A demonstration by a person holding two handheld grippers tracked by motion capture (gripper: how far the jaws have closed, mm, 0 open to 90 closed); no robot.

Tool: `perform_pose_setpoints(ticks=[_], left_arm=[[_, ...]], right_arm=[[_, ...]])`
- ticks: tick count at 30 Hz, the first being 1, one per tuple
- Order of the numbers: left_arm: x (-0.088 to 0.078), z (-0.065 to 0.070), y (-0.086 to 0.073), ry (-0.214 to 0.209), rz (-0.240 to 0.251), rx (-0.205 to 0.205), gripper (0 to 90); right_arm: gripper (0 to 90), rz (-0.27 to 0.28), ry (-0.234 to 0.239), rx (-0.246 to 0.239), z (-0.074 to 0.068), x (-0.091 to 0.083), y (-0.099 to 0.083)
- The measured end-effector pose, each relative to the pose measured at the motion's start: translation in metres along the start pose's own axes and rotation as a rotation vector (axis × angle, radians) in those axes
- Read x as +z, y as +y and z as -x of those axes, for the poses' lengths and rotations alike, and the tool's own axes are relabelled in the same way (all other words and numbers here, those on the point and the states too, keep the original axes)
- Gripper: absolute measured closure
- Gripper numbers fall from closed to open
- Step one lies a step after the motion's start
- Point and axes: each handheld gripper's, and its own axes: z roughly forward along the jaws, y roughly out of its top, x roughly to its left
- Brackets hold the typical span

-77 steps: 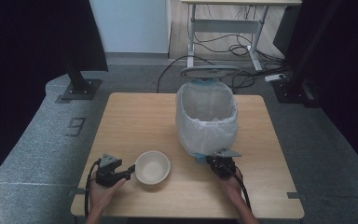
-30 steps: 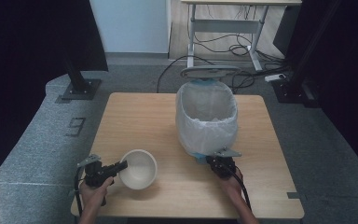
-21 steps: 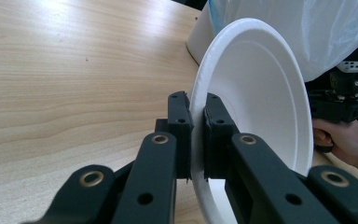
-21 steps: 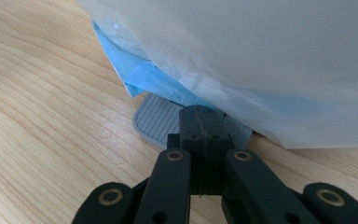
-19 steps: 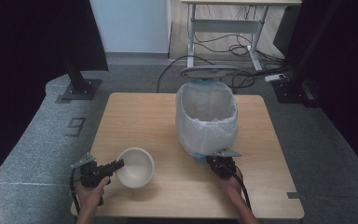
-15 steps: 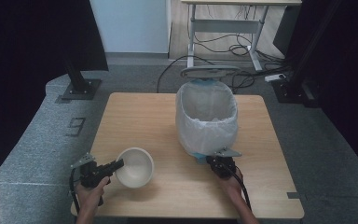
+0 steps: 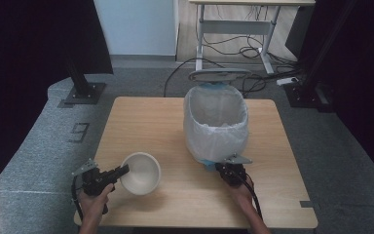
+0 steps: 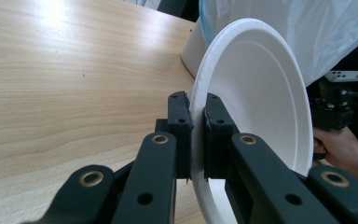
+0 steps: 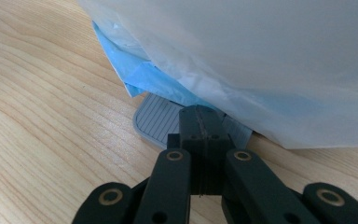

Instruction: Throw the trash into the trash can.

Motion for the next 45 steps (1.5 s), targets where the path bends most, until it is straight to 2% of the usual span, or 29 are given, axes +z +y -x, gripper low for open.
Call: perform_pose_setpoints(ticks=[18, 32, 45], left_arm=[[-0.015, 0.008, 0.014, -0.017, 0.059, 0.029, 84.2], [-0.006, 0.025, 0.033, -0.026, 0.050, 0.077, 84.2], [-0.006, 0.040, 0.061, -0.083, 0.083, 0.086, 84.1]], right_arm=[[89.4, 0.003, 0.001, 0.004, 0.000, 0.000, 0.000], [89.4, 0.007, 0.013, 0.009, 0.002, 0.000, -0.001], [89.4, 0.007, 0.011, 0.013, 0.002, 0.000, -0.001]])
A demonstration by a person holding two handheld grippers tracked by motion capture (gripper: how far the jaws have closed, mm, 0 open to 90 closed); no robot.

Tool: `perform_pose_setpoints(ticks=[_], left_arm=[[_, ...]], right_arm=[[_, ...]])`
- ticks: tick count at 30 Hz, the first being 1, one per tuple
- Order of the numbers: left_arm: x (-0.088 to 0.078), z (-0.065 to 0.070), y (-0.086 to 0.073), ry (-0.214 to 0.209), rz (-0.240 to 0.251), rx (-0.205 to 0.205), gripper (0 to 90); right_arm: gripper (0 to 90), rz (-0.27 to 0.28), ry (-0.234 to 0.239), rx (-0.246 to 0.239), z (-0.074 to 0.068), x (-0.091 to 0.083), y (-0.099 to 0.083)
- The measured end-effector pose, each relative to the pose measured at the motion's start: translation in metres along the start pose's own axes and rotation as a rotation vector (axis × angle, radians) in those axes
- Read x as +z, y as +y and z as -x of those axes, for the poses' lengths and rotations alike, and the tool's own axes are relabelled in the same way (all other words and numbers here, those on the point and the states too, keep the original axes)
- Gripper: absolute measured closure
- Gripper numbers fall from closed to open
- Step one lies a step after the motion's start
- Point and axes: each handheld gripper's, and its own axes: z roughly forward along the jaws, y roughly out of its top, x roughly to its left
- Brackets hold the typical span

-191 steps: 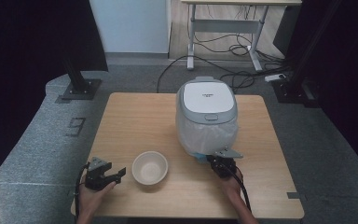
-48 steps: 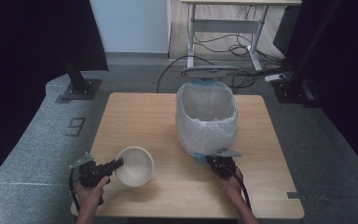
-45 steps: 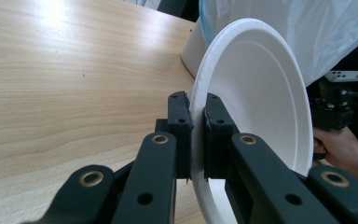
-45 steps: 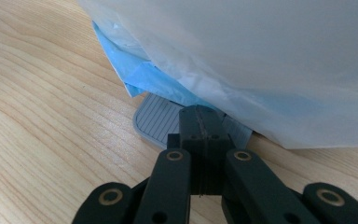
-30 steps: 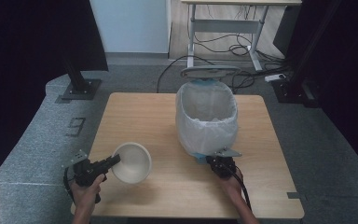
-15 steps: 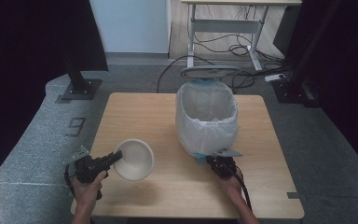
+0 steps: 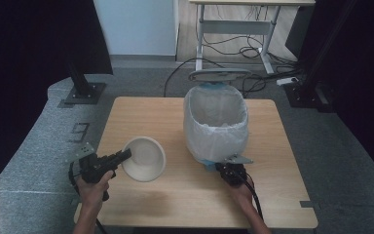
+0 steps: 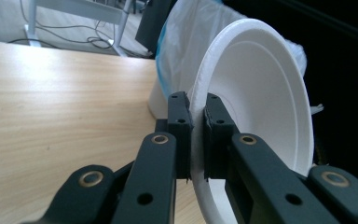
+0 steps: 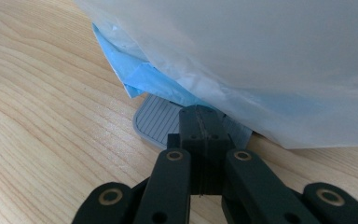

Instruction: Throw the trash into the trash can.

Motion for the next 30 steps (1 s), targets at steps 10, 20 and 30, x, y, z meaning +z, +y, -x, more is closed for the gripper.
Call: perform_pose_setpoints(ticks=[10, 20, 30], left_arm=[[0.011, 0.015, 0.024, -0.029, 0.001, 0.044, 84.1], [0.019, 0.024, 0.036, -0.049, 0.003, 0.057, 84.1], [0.025, 0.029, 0.044, -0.063, 0.004, 0.066, 84.1]], right_arm=[[89.4, 0.004, 0.000, 0.006, 0.000, 0.000, -0.001], [89.4, 0.003, 0.001, 0.005, 0.000, 0.000, -0.001], [89.4, 0.003, 0.001, 0.006, 0.000, 0.000, -0.001]])
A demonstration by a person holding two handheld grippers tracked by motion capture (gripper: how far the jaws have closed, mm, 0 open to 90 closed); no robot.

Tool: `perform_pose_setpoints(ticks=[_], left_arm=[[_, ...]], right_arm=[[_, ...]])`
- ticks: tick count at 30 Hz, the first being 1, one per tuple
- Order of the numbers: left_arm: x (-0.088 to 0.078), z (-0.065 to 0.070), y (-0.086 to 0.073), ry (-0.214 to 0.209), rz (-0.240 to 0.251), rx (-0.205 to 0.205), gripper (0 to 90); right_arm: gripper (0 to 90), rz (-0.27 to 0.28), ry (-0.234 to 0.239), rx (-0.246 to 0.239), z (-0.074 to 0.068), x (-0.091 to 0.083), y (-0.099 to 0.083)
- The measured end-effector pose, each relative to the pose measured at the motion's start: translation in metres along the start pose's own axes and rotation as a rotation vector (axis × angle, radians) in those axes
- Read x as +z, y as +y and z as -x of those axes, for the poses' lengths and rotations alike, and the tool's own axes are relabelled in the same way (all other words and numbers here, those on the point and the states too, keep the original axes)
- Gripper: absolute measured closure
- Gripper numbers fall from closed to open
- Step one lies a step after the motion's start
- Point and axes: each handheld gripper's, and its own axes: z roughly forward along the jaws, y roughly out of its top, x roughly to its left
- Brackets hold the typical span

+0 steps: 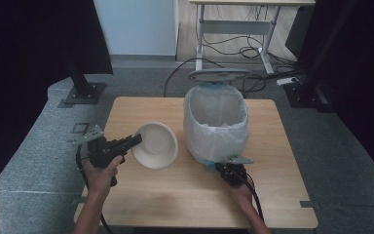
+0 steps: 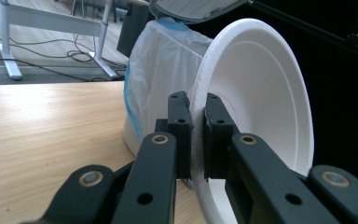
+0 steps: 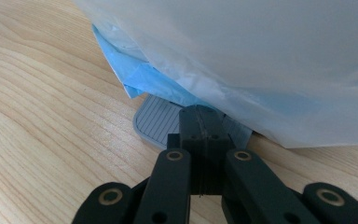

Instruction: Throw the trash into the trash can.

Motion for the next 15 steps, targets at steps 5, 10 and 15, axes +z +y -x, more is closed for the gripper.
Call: perform_pose_setpoints(ticks=[5, 10, 15], left_arm=[[0.005, 0.002, 0.004, -0.007, -0.002, 0.003, 84.1], [0.009, 0.004, 0.007, -0.012, -0.004, 0.010, 84.1], [0.014, 0.007, 0.011, -0.020, -0.005, 0.015, 84.1]], right_arm=[[89.4, 0.000, 0.000, 0.000, 0.000, 0.000, 0.000], [89.4, 0.000, 0.001, 0.000, 0.000, 0.000, 0.000], [89.4, 0.000, 0.001, 0.000, 0.000, 0.000, 0.000]])
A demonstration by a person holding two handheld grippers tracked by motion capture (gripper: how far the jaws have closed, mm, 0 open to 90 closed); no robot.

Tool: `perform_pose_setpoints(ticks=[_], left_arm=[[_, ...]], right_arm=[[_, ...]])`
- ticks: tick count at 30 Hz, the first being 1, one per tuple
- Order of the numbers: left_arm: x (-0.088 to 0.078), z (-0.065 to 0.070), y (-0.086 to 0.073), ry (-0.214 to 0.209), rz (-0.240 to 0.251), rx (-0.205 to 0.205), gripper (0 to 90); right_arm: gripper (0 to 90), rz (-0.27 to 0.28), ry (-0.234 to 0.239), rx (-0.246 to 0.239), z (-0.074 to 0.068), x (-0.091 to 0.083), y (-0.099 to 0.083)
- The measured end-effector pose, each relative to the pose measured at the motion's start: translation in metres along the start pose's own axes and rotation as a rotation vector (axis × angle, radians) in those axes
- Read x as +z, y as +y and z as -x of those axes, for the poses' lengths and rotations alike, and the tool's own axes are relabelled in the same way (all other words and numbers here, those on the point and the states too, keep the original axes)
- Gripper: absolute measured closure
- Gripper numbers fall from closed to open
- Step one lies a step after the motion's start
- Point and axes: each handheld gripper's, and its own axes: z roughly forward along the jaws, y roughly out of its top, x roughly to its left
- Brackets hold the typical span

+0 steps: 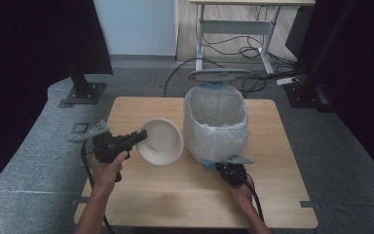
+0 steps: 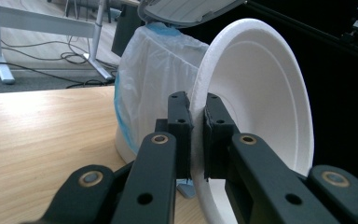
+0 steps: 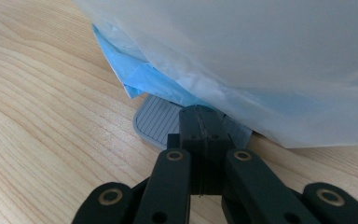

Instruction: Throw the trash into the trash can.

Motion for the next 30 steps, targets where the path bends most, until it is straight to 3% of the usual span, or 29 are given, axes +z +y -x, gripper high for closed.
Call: perform_pose_setpoints(ticks=[30], left_arm=[[0.031, 0.019, 0.029, -0.016, -0.019, 0.050, 84.1]], right_arm=[[89.4, -0.001, 0.001, -0.002, 0.000, 0.000, 0.000]])
